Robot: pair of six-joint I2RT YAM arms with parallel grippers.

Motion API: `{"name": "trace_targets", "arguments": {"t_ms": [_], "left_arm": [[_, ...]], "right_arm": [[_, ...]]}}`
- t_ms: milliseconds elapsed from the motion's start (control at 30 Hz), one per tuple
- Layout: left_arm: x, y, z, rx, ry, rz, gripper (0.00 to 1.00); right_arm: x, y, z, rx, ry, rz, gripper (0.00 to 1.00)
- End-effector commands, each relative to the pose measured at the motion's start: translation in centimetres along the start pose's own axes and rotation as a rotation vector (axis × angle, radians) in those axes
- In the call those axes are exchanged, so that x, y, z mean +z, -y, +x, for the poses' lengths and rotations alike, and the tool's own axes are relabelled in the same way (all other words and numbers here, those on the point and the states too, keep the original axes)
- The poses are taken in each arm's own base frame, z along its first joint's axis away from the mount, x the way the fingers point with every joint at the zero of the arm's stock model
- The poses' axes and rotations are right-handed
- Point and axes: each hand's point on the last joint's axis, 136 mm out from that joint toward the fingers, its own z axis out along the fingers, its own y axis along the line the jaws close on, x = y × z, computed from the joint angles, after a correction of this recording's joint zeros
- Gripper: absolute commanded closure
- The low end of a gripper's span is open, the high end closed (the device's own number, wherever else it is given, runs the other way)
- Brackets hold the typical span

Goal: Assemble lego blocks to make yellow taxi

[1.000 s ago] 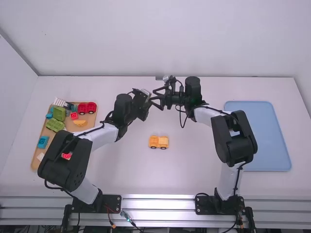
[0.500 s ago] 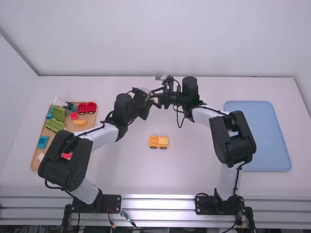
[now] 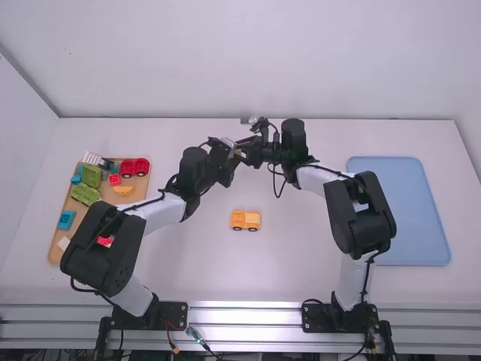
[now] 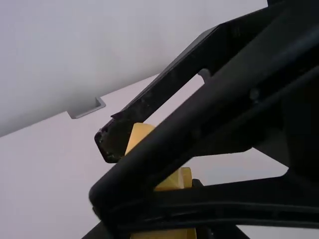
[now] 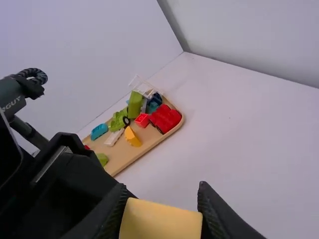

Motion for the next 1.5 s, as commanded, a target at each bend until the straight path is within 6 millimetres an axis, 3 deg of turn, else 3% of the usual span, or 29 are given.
{"name": "trace_targets", "arguments": {"t_ms": [0,67,233,300,333,367,533,733,800,900,1000,1033,1067,1167,1267,1467], "left_arm": [[0.1,0.7,-0.7,0.0,0.025,0.025,0.95],[0.1,0.7,-0.9,0.002,0.03,0.025,0.87],[0.1,0.7,-1.1,0.004,0.04,0.025,0.79],[0.1,0.7,-1.1,0.004,0.039,0.026,0.67],[0.1,0.8,-1.1,0.004,0.038,0.028,0.46],[0.1,0.8,-1.0,0.003,0.037,0.027,0.01],[0.1,1.0,0.4,-0.012,-0.022,0.038,0.01],[-1.1,0.5,6.2,0.074,-0.259,0.051,0.01],[-1.9,0.1,6.8,0.079,-0.299,0.047,0.01],[-3.6,-1.6,6.0,0.05,-0.303,0.016,0.01],[-5.7,-2.6,3.6,0.068,-0.234,0.067,0.01],[-7.4,-3.1,1.9,0.079,-0.171,0.119,0.01],[-7.9,-3.3,1.4,0.078,-0.156,0.129,0.01],[-12.0,-6.3,-0.9,0.061,-0.065,0.115,0.01],[-15.5,-9.9,-1.3,0.023,-0.048,0.003,0.01],[-19.2,-14.1,-1.1,-0.023,-0.037,-0.139,0.01]], "right_arm": [[0.5,-0.5,0.0,-0.004,-0.01,-0.028,0.71],[0.5,-0.5,0.0,-0.004,-0.01,-0.028,0.76],[0.5,-0.5,0.0,-0.005,-0.01,-0.028,0.8],[0.5,-0.5,0.0,-0.006,-0.009,-0.027,0.8],[0.5,-0.5,0.0,-0.006,-0.009,-0.027,0.81],[0.5,-0.4,-0.1,-0.008,-0.007,-0.021,0.81],[0.4,1.3,-0.6,-0.044,0.019,0.075,0.81],[-0.9,5.3,-1.6,-0.053,-0.044,0.278,0.82],[-1.1,5.8,-1.6,-0.058,-0.107,0.312,0.82],[-1.5,5.5,-1.6,-0.103,-0.212,0.325,0.85],[-1.3,4.6,-1.3,-0.159,-0.294,0.314,0.85],[-1.2,4.6,-1.0,-0.179,-0.335,0.343,0.85],[-1.2,4.5,-0.9,-0.187,-0.347,0.352,0.85],[-0.7,3.6,0.0,-0.24,-0.429,0.357,0.84],[0.9,1.6,1.2,-0.314,-0.514,0.331,0.84],[3.7,-2.2,4.1,-0.464,-0.659,0.292,0.83]]}}
